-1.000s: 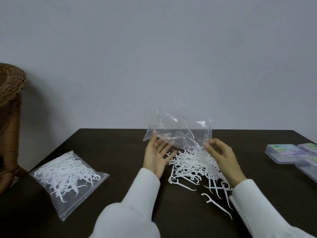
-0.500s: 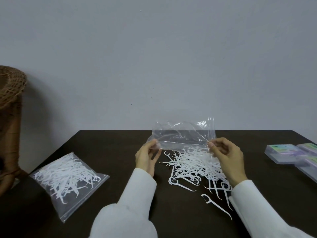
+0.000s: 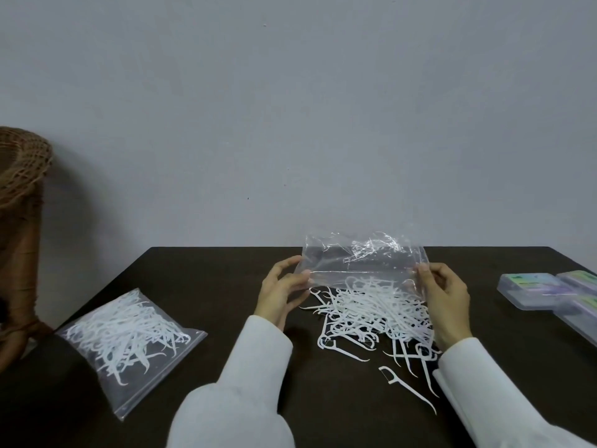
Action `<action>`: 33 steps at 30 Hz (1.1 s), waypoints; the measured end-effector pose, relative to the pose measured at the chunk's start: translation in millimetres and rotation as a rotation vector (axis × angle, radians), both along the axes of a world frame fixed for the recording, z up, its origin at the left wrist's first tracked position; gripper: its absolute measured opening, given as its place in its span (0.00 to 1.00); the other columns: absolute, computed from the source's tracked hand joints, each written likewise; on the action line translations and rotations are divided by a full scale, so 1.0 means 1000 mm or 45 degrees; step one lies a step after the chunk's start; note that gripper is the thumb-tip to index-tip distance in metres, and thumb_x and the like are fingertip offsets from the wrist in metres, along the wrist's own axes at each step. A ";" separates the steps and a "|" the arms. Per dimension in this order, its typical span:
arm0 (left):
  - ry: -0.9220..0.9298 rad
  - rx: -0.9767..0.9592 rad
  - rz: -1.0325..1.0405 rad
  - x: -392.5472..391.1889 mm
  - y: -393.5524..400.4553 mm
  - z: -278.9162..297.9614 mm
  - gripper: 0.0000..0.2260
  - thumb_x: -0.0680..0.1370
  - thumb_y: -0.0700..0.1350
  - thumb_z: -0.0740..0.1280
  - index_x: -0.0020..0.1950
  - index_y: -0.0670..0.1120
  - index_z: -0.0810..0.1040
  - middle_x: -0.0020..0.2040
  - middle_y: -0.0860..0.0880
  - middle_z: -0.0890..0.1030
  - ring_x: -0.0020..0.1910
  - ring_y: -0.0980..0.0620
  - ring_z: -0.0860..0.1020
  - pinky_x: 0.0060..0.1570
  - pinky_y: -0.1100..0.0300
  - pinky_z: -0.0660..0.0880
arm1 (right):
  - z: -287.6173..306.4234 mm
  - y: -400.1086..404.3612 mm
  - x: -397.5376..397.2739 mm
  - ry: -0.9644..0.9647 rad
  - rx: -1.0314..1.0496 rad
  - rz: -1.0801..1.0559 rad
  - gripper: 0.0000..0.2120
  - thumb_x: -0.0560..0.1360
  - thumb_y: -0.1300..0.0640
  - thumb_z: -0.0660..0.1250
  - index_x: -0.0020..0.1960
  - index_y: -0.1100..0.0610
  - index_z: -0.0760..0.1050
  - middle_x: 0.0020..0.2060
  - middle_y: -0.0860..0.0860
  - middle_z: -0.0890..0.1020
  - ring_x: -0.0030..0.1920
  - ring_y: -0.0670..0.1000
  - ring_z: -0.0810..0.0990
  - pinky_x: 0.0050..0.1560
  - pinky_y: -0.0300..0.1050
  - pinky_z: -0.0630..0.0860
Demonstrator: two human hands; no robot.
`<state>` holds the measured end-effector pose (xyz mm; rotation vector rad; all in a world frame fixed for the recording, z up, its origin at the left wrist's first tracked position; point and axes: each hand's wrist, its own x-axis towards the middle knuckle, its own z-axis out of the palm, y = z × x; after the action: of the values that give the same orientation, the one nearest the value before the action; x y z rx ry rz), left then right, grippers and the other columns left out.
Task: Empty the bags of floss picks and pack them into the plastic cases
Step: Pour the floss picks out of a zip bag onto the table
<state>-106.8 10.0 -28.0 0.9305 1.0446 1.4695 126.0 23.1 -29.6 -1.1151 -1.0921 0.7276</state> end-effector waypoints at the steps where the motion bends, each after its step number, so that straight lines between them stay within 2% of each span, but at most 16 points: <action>1: -0.011 0.008 -0.004 0.000 0.000 0.000 0.16 0.74 0.36 0.67 0.59 0.49 0.75 0.46 0.46 0.82 0.46 0.49 0.81 0.46 0.58 0.77 | 0.000 -0.001 -0.001 0.007 0.002 0.010 0.05 0.77 0.57 0.61 0.43 0.51 0.74 0.44 0.52 0.80 0.42 0.48 0.78 0.47 0.41 0.74; 3: -0.029 0.021 -0.012 0.000 0.001 0.001 0.17 0.75 0.34 0.66 0.59 0.50 0.73 0.45 0.46 0.81 0.45 0.48 0.80 0.42 0.60 0.78 | 0.000 -0.001 -0.002 0.028 0.005 0.058 0.04 0.77 0.60 0.62 0.49 0.53 0.73 0.43 0.52 0.80 0.41 0.50 0.79 0.43 0.40 0.75; 5: -0.002 0.033 -0.027 0.000 0.002 0.000 0.19 0.75 0.31 0.64 0.59 0.51 0.70 0.45 0.45 0.79 0.43 0.49 0.80 0.40 0.62 0.78 | -0.001 -0.001 -0.001 0.052 0.001 0.115 0.12 0.77 0.66 0.62 0.56 0.53 0.70 0.44 0.51 0.80 0.38 0.50 0.78 0.42 0.43 0.76; 9: 0.140 0.048 -0.076 0.000 0.002 -0.003 0.22 0.72 0.25 0.61 0.53 0.52 0.68 0.55 0.41 0.76 0.50 0.46 0.78 0.42 0.62 0.79 | -0.002 0.001 0.001 -0.081 -0.042 0.218 0.18 0.77 0.72 0.55 0.50 0.50 0.73 0.47 0.47 0.79 0.35 0.47 0.74 0.37 0.39 0.73; 11: 0.233 0.074 -0.098 -0.001 0.001 -0.004 0.23 0.70 0.27 0.64 0.50 0.55 0.69 0.59 0.41 0.73 0.57 0.44 0.76 0.45 0.59 0.79 | -0.003 0.002 0.000 -0.166 -0.072 0.263 0.21 0.77 0.71 0.54 0.48 0.48 0.75 0.49 0.45 0.79 0.34 0.45 0.72 0.36 0.35 0.71; 13: 0.324 0.108 -0.121 -0.003 -0.001 -0.005 0.21 0.65 0.33 0.68 0.46 0.58 0.71 0.60 0.41 0.74 0.61 0.42 0.74 0.51 0.53 0.78 | -0.005 0.003 0.001 -0.174 -0.098 0.277 0.19 0.79 0.68 0.53 0.51 0.47 0.76 0.51 0.43 0.79 0.33 0.45 0.71 0.36 0.35 0.70; 14: 0.358 0.127 -0.125 -0.003 -0.003 -0.005 0.20 0.64 0.34 0.68 0.46 0.58 0.71 0.60 0.42 0.74 0.60 0.43 0.75 0.53 0.51 0.77 | -0.005 0.003 0.001 -0.178 -0.110 0.274 0.18 0.79 0.66 0.54 0.53 0.47 0.76 0.51 0.43 0.79 0.32 0.45 0.70 0.37 0.36 0.71; 16: 0.414 0.169 -0.129 -0.005 -0.004 -0.006 0.19 0.67 0.31 0.65 0.47 0.55 0.70 0.59 0.43 0.75 0.56 0.44 0.78 0.55 0.47 0.75 | -0.007 0.003 0.001 -0.217 -0.114 0.266 0.15 0.79 0.64 0.57 0.57 0.49 0.76 0.53 0.45 0.79 0.31 0.46 0.68 0.37 0.36 0.71; 18: 0.492 0.213 -0.130 -0.007 -0.004 -0.007 0.18 0.67 0.30 0.64 0.46 0.52 0.70 0.55 0.46 0.77 0.54 0.46 0.78 0.56 0.48 0.74 | -0.008 0.003 0.001 -0.260 -0.098 0.273 0.14 0.78 0.62 0.60 0.61 0.52 0.75 0.55 0.48 0.78 0.30 0.45 0.67 0.32 0.33 0.71; 20: 0.576 0.247 -0.167 -0.008 -0.006 -0.007 0.18 0.68 0.27 0.64 0.45 0.50 0.73 0.53 0.49 0.79 0.55 0.48 0.76 0.53 0.53 0.76 | -0.009 0.003 0.001 -0.294 -0.100 0.289 0.17 0.78 0.65 0.58 0.64 0.52 0.72 0.60 0.48 0.77 0.27 0.44 0.67 0.27 0.31 0.70; 22: 0.602 0.246 -0.246 -0.011 -0.008 -0.007 0.23 0.69 0.23 0.62 0.49 0.49 0.78 0.55 0.51 0.78 0.55 0.51 0.77 0.49 0.60 0.77 | -0.008 0.002 0.000 -0.320 -0.134 0.303 0.20 0.78 0.68 0.56 0.66 0.53 0.71 0.65 0.49 0.73 0.29 0.51 0.74 0.29 0.35 0.75; 24: 0.584 0.174 -0.298 -0.015 -0.011 -0.009 0.29 0.69 0.22 0.64 0.57 0.53 0.78 0.61 0.50 0.75 0.48 0.54 0.79 0.47 0.61 0.78 | -0.005 0.001 -0.001 -0.358 -0.164 0.324 0.22 0.79 0.68 0.54 0.68 0.52 0.69 0.68 0.50 0.71 0.35 0.60 0.77 0.36 0.42 0.78; 26: 0.545 0.086 -0.321 -0.018 -0.013 -0.011 0.32 0.68 0.23 0.66 0.60 0.56 0.77 0.65 0.49 0.71 0.45 0.53 0.79 0.46 0.59 0.79 | -0.004 -0.001 -0.003 -0.365 -0.171 0.372 0.23 0.78 0.69 0.53 0.68 0.51 0.68 0.69 0.50 0.70 0.31 0.54 0.77 0.33 0.42 0.77; 28: 0.551 0.068 -0.335 -0.023 -0.016 -0.010 0.31 0.67 0.23 0.68 0.61 0.53 0.76 0.68 0.51 0.68 0.56 0.51 0.76 0.49 0.58 0.79 | -0.001 -0.002 -0.003 -0.365 -0.182 0.404 0.24 0.77 0.70 0.53 0.68 0.50 0.68 0.68 0.49 0.71 0.31 0.49 0.78 0.32 0.37 0.76; 30: 0.571 0.086 -0.343 -0.027 -0.022 -0.007 0.31 0.67 0.25 0.70 0.63 0.51 0.74 0.70 0.54 0.65 0.63 0.51 0.72 0.50 0.61 0.78 | 0.002 -0.002 -0.003 -0.358 -0.177 0.444 0.24 0.77 0.70 0.53 0.68 0.52 0.67 0.68 0.49 0.70 0.32 0.37 0.76 0.31 0.27 0.72; 33: 0.599 0.047 -0.299 -0.037 -0.033 -0.003 0.35 0.64 0.30 0.75 0.66 0.54 0.70 0.71 0.55 0.64 0.62 0.46 0.74 0.57 0.56 0.77 | 0.006 -0.004 -0.003 -0.344 -0.157 0.516 0.25 0.77 0.71 0.54 0.69 0.53 0.67 0.69 0.46 0.67 0.24 0.32 0.71 0.27 0.25 0.69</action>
<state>-143.5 -23.3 -31.5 1.4178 1.1960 1.1015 122.6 18.8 -23.7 -1.1308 -1.5466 0.9911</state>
